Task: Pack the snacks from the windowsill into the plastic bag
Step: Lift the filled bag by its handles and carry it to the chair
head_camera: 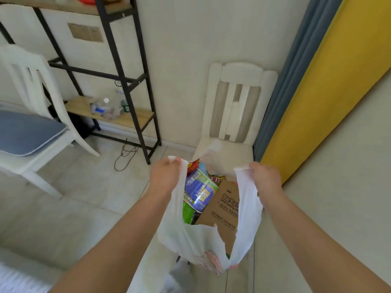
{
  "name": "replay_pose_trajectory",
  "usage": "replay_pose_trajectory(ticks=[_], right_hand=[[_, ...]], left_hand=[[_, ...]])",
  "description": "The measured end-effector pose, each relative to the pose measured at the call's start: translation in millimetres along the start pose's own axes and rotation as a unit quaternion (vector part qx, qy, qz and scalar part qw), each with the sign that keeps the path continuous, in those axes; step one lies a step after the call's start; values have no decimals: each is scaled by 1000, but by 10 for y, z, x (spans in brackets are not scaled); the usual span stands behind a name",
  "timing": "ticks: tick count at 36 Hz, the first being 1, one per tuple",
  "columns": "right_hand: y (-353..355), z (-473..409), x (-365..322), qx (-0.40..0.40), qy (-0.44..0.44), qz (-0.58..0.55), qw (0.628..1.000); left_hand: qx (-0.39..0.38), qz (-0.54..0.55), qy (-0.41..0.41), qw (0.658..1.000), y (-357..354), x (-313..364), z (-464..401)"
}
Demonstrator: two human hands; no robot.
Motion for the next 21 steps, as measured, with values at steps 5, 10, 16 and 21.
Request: replay_pose_trajectory(ticks=[5, 10, 16, 21], right_hand=[[-217, -470, -534, 16, -2, 20, 1000], [-319, -946, -989, 54, 2, 28, 998], [-323, -1458, -1462, 92, -16, 33, 995], [-347, -1990, -1861, 103, -26, 38, 994]], left_hand=[[-51, -3, 11, 999, -355, 101, -707], [-103, -13, 12, 995, -713, 203, -1434], [-117, -35, -13, 992, -1166, 491, -2154], [-119, -47, -10, 992, -1581, 618, -2714]])
Point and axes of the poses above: each hand's wrist, its own z-axis away from the middle knuckle, its own y-axis out of the back of the hand, x = y × z, the point moved 9 cm from there along -z, towards the middle knuckle, and after that the axes turned 15 degrees about -y, right-handed, at the moved point
